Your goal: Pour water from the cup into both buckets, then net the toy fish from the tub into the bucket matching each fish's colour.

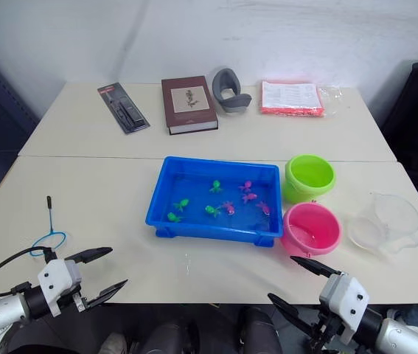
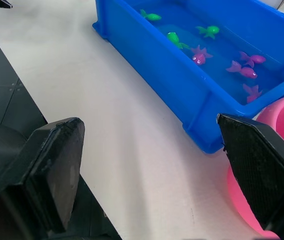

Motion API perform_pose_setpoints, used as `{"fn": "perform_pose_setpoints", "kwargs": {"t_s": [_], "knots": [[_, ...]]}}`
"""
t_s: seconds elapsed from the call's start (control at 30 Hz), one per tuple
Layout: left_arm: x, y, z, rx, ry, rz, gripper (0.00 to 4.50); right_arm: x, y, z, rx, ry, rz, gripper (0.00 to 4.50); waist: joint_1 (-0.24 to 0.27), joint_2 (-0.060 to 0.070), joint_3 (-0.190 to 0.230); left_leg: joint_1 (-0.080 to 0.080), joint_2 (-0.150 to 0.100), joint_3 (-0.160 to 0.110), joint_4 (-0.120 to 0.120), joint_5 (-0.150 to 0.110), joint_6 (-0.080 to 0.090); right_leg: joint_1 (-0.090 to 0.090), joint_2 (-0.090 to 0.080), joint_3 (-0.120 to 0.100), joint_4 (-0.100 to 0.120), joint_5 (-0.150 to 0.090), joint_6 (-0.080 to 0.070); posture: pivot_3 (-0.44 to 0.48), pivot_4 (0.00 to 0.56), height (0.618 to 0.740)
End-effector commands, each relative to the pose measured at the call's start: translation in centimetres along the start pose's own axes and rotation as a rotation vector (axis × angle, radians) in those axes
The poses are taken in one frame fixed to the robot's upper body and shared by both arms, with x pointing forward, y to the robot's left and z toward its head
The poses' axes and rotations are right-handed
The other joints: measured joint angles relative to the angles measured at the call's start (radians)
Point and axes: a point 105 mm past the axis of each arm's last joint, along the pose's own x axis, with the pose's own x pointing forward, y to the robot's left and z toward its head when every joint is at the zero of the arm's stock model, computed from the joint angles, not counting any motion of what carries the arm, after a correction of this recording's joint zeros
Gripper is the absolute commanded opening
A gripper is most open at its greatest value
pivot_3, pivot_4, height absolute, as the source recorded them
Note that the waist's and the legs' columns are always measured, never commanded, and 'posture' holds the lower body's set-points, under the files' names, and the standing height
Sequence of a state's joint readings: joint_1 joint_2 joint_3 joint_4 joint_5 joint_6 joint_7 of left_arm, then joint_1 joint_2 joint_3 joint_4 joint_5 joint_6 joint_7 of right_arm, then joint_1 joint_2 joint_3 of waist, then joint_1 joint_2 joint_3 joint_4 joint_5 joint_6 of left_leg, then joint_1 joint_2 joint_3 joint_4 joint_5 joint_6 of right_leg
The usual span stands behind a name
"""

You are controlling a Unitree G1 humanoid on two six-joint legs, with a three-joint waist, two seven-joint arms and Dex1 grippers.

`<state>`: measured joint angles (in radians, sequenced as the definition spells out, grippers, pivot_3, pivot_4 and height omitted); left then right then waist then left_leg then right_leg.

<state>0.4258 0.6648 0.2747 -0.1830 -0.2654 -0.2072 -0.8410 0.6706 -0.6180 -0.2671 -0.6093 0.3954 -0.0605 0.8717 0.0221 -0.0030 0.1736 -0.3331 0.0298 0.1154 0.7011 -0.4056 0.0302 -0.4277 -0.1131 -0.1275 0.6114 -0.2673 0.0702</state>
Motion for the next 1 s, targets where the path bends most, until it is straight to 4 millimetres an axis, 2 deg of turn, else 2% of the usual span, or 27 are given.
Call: {"fn": "perform_pose_setpoints", "kwargs": {"t_s": [0.03,0.13,0.17,0.23,0.3,0.43,0.57,0.67,0.73,0.83,1.0], "knots": [[0.4,-0.1,2.0,-0.021,-0.07,-0.023,4.45,-0.9,0.0,1.5,0.027,-0.061,-0.11,4.5,0.001,0.0,0.0,0.0,0.0,0.0,0.0,0.0,0.0,0.0,0.0,0.0,0.0,0.0,0.0,0.0,0.15,0.74],[2.5,-1.3,6.1,-0.112,-0.238,-0.14,4.45,-4.0,-0.5,2.4,0.113,-0.094,-0.382,4.5,0.022,0.007,0.0,-0.002,0.0,-0.004,-0.001,0.0,-0.001,0.0,-0.001,-0.002,0.0,0.0,-0.001,0.0,0.15,0.74],[2.9,-1.6,6.9,-0.11,-0.266,-0.164,4.45,-4.8,-0.8,2.3,0.122,-0.093,-0.443,4.5,0.025,0.007,0.0,-0.002,0.0,-0.005,-0.001,0.0,-0.002,0.0,-0.001,-0.001,0.0,-0.001,-0.001,0.0,0.15,0.74],[3.8,-1.6,9.0,-0.094,-0.324,-0.212,4.45,-7.5,-2.2,2.2,0.152,-0.115,-0.678,4.5,0.022,0.005,-0.002,-0.001,-0.001,-0.002,-0.001,0.0,-0.002,0.001,-0.001,0.002,0.0,0.0,0.0,0.0,0.15,0.74],[4.4,-1.2,10.4,-0.078,-0.355,-0.229,4.45,-9.1,-2.7,2.2,0.184,-0.145,-0.828,4.5,0.005,0.004,-0.003,0.0,-0.001,-0.002,-0.001,-0.002,-0.006,0.002,0.0,0.003,0.0,0.0,0.0,0.0,0.15,0.74],[6.0,-1.3,12.8,-0.082,-0.422,-0.303,4.45,-11.4,-4.0,0.4,0.204,-0.113,-1.025,4.5,-0.013,0.008,-0.004,0.001,0.0,0.002,-0.002,0.0,-0.006,0.0,0.002,0.007,0.003,0.0,0.0,0.0,0.15,0.74],[8.0,-1.3,14.3,-0.071,-0.457,-0.385,4.45,-13.6,-6.9,-1.9,0.254,-0.108,-1.239,4.5,-0.021,0.008,-0.004,0.001,-0.001,0.003,-0.002,0.001,-0.005,0.0,0.004,0.007,0.003,0.0,0.0,0.0,0.15,0.74],[8.7,-1.8,15.1,-0.064,-0.466,-0.457,4.45,-14.2,-8.5,-4.2,0.364,-0.056,-1.344,4.5,-0.023,0.009,-0.004,0.001,-0.001,0.004,-0.001,0.003,-0.006,-0.001,0.005,0.009,0.005,0.0,0.0,0.0,0.15,0.74],[9.0,-2.0,15.3,-0.055,-0.462,-0.483,4.45,-14.1,-9.7,-4.7,0.389,-0.06,-1.359,4.5,-0.025,0.009,-0.004,0.001,0.0,0.004,-0.002,0.004,-0.007,-0.001,0.006,0.011,0.005,-0.001,-0.001,0.0,0.15,0.74],[9.3,-1.9,15.6,-0.044,-0.467,-0.488,4.45,-13.2,-10.8,-5.8,0.434,-0.029,-1.33,4.5,-0.024,0.011,-0.004,0.001,0.001,0.005,-0.002,0.005,-0.008,-0.001,0.013,0.013,0.007,-0.001,-0.002,0.0,0.15,0.74],[9.8,-2.2,15.9,-0.045,-0.461,-0.519,4.45,-12.0,-12.8,-7.7,0.484,0.018,-1.278,4.5,-0.023,0.011,-0.004,0.001,0.001,0.005,-0.002,0.006,-0.008,-0.001,0.015,0.017,0.008,-0.001,-0.002,0.0,0.15,0.74]]}}
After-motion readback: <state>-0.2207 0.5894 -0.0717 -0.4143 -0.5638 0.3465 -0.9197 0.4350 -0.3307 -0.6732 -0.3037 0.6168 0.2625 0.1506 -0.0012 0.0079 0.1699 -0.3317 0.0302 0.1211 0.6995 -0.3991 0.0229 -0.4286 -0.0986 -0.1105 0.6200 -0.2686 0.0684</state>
